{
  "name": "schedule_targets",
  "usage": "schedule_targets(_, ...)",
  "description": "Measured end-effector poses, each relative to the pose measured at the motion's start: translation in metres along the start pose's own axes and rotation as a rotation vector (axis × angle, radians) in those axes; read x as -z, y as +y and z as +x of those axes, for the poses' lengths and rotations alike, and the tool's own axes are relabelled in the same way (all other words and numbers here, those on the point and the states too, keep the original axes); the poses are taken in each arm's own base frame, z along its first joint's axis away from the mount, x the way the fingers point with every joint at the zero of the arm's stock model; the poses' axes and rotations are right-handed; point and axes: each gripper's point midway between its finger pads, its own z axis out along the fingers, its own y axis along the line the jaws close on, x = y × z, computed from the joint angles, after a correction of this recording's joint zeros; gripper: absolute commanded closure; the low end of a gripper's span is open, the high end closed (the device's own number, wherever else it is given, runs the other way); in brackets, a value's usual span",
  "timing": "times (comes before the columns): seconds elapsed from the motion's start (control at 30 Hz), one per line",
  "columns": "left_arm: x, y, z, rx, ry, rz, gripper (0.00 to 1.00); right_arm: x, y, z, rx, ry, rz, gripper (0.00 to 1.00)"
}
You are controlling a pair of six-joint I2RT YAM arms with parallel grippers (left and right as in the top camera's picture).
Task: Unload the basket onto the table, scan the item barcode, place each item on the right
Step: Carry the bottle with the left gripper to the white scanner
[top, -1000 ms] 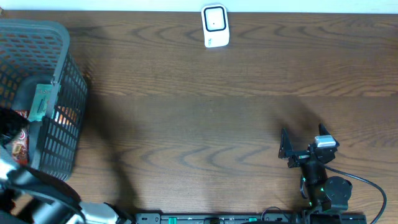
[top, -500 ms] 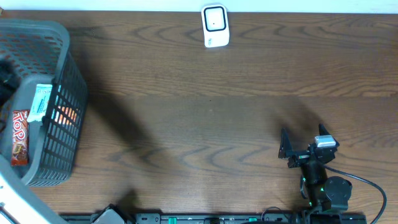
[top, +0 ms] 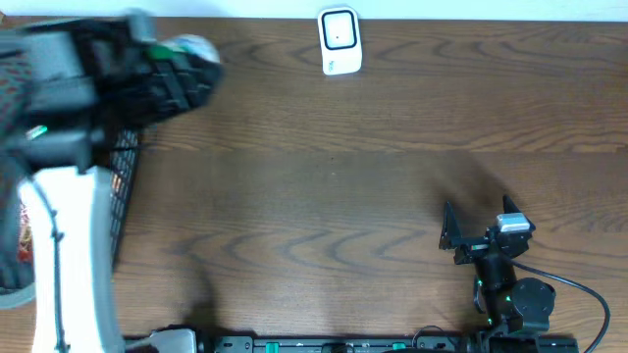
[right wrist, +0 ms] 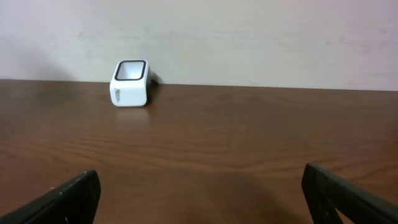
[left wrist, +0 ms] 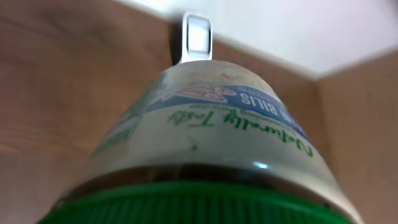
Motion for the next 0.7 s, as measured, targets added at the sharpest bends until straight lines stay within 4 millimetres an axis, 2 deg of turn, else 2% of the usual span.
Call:
schedule_targets(0.13, -0.048, -0.004, 0.045, -0.111, 0.189, -0.091, 0.31, 0.000, 0.000, 0.000, 0.000, 0.000, 0.000, 0.01)
schedule_targets(0.27, -0.087, 0.009, 0.095, -0.255, 0.400, -0.234, 0.31, 0.000, 0.000, 0.000, 0.000, 0.000, 0.000, 0.01)
schedule_targets(0.37, -0.114, 0.021, 0.125, -0.398, 0.537, -0.306, 0.31, 0.000, 0.000, 0.000, 0.000, 0.000, 0.000, 0.01)
schedule_targets(0.57, -0.166, 0.037, 0.181, -0.692, 0.789, -0.311, 0.31, 0.000, 0.000, 0.000, 0.000, 0.000, 0.000, 0.01)
schedule_targets(0.7, -0.190, 0.048, 0.213, -0.824, 0.920, -0.283, 0.31, 0.000, 0.000, 0.000, 0.000, 0.000, 0.000, 0.01)
